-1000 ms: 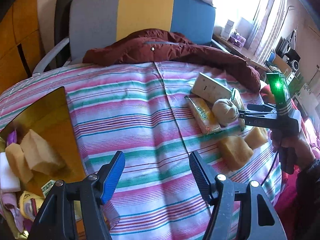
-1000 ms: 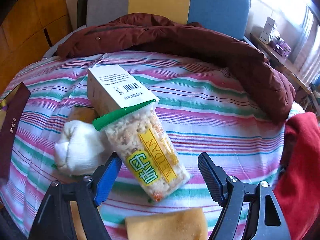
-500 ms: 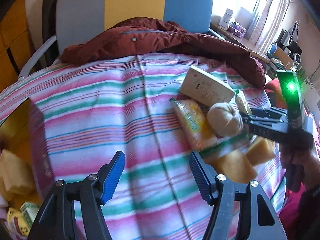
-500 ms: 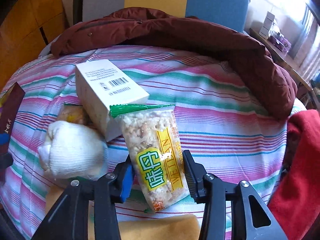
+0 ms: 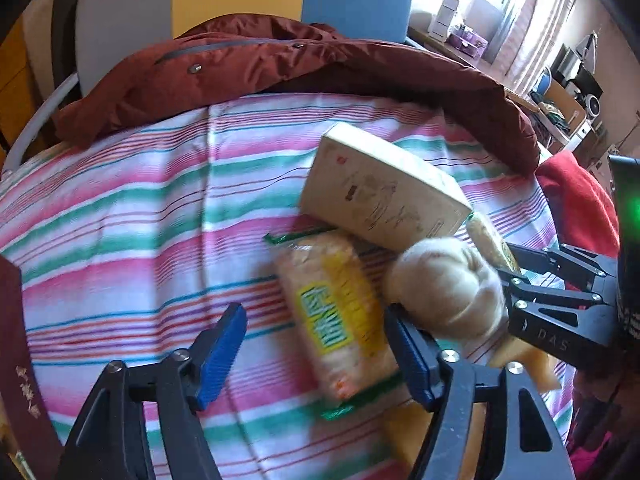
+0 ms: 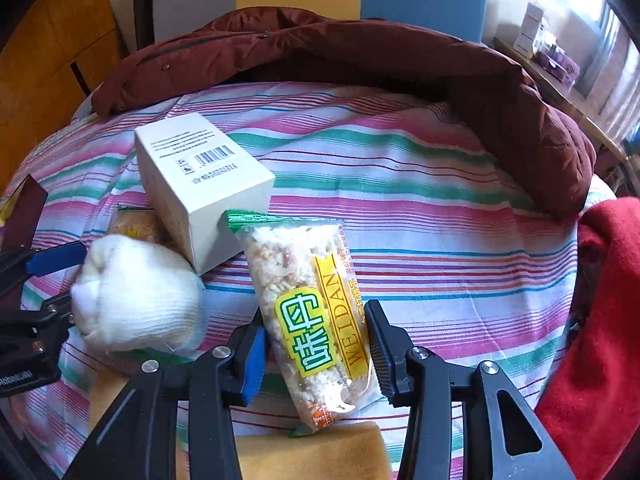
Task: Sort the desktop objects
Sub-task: 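Grasp the WEIDAN snack packet with the left gripper while the right gripper grasps another WEIDAN packet, then carry both WEIDAN packets to the gold tray and open both grippers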
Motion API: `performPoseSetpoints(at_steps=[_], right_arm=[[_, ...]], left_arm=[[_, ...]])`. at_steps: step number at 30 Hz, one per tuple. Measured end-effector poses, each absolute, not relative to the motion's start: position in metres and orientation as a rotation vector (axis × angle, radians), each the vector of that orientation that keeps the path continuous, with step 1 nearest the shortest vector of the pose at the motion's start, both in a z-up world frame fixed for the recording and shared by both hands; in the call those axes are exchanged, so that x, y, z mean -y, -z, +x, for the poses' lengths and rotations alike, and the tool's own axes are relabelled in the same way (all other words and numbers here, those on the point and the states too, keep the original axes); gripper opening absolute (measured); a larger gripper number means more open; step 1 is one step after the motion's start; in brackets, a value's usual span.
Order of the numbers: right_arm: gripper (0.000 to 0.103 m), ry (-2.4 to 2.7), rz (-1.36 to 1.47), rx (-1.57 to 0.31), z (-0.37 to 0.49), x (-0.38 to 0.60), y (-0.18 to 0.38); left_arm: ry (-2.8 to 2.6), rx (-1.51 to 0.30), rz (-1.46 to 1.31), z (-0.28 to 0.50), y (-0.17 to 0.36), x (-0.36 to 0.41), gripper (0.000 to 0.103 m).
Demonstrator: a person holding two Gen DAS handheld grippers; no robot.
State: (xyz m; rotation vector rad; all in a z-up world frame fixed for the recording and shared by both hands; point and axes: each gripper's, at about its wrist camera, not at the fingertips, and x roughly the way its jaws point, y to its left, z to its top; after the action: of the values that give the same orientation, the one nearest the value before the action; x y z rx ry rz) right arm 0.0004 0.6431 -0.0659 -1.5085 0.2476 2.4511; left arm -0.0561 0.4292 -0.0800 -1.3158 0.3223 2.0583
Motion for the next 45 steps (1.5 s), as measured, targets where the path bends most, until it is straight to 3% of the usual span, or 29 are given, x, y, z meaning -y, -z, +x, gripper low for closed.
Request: performPoseSetpoints(at_steps=[7,11,15,21,27,29,30,35,45], right_arm=[[0.049,-2.449,-1.49,-0.337,0.003,-0.655,0.064],[0.062,-2.457,-1.475,-0.376,0.004,-0.661,0.063],[0.067,-2.463,-1.459,-0.409,0.006,-0.667,0.063],[0.067,-2.446,-1.487,-0.431,0.004,-0.67,0.072],[0.065,-2.428,-1.53,-0.302,-0.001,-0.654,0.077],[0.059,-2.427,-1.531,-0.265,-0.004,-0.651,0.078],[0.049,-2.438,-1.526,-0.247,-0.003,-0.65,0.077],[0.048,-2.449,-1.506,-0.299,-0.002,-0.657,0.073],[0.048,-2.61,-1.186,-0.472,0.017,-0.668,0.025]], left_arm=[[-2.078,-0.38,-1.316,-0.058,0.09,-0.448,0.077],[-2.108,-0.413,-1.292,-0.059,0.093,-0.446,0.074],[-2.122,-0.421,-1.261,-0.057,0.094,-0.436,0.058],[-2.113,-0.489,-1.233,-0.052,0.092,-0.43,0.051],[-2.126,-0.5,-1.225,-0.046,0.091,-0.422,0.049],[-2.129,-0.499,-1.225,-0.044,0.091,-0.419,0.048],[-2.13,-0.497,-1.224,-0.044,0.09,-0.418,0.048],[-2.124,-0.417,-1.232,-0.039,0.086,-0.403,0.048],[-2.225,-0.253,-1.107,-0.019,0.032,-0.351,0.048]])
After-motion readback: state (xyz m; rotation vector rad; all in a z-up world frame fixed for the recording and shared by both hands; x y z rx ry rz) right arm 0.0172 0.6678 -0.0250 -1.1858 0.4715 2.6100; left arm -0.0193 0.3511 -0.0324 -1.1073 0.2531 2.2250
